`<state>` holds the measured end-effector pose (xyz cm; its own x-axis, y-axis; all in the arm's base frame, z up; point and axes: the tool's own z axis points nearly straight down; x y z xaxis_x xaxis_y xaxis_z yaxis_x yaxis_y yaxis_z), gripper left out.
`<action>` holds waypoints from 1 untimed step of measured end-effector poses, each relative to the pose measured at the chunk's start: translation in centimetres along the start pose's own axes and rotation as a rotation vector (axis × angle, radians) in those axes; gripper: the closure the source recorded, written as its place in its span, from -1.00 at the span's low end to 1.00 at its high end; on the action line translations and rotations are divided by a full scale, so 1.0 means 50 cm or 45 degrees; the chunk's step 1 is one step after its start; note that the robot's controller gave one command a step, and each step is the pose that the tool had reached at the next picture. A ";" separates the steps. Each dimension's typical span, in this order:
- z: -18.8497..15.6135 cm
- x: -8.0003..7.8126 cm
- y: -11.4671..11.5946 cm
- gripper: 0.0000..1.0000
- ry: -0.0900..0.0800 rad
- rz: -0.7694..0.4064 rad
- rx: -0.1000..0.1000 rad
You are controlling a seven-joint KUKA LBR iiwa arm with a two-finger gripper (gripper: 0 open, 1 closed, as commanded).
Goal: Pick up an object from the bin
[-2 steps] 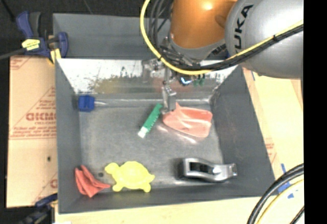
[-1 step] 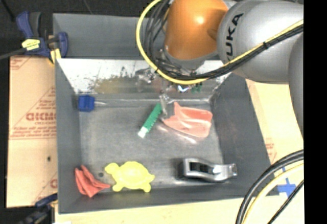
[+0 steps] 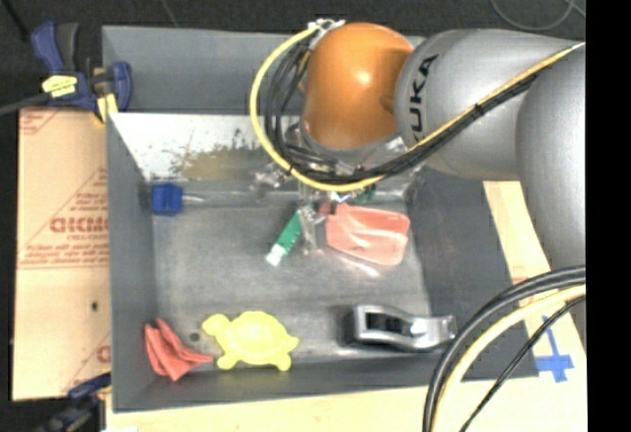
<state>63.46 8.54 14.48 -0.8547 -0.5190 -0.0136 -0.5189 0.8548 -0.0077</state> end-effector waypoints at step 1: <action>0.127 0.021 -0.053 1.00 -0.009 0.204 -0.001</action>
Offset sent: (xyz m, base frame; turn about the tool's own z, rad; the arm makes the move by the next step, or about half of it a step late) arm 0.0000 0.0000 0.0000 0.0000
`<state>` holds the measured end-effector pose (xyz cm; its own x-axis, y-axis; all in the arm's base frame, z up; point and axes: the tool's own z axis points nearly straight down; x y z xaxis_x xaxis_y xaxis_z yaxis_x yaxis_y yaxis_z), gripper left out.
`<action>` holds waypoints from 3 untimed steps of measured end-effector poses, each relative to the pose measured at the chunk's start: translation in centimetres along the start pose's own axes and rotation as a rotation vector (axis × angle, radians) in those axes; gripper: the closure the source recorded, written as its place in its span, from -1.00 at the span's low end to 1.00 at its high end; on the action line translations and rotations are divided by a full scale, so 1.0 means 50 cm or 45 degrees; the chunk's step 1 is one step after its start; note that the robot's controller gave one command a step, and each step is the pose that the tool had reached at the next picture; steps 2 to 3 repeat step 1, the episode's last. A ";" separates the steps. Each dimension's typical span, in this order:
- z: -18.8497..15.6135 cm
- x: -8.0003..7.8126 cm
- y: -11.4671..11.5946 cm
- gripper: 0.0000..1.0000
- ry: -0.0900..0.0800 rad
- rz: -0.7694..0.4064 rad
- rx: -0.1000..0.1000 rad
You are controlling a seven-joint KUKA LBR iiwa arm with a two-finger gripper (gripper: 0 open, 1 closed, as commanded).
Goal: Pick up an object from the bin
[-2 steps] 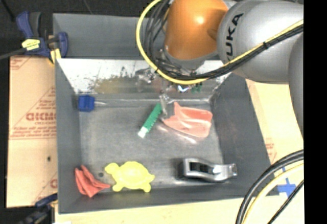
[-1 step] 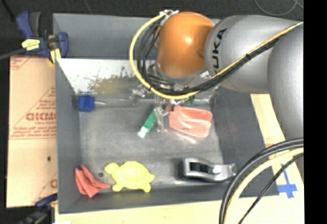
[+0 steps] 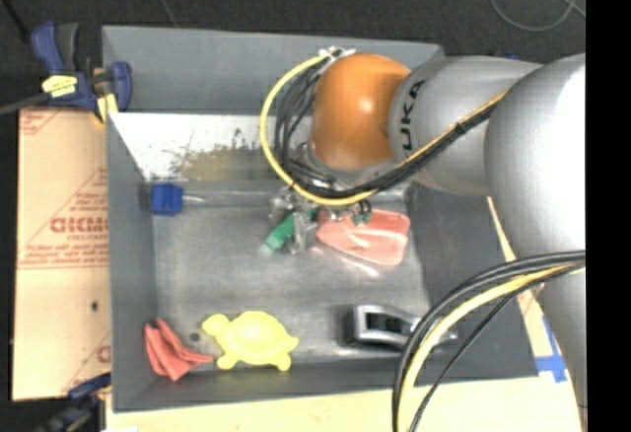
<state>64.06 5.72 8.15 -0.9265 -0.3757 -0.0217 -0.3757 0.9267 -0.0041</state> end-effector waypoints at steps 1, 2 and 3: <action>0.000 0.000 0.000 1.00 0.000 0.001 -0.001; 0.000 0.000 0.000 1.00 0.000 0.001 -0.001; 0.000 0.000 0.000 1.00 0.000 0.001 -0.001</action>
Offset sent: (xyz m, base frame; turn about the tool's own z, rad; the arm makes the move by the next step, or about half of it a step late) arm 0.0079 -0.0087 0.0355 -0.0155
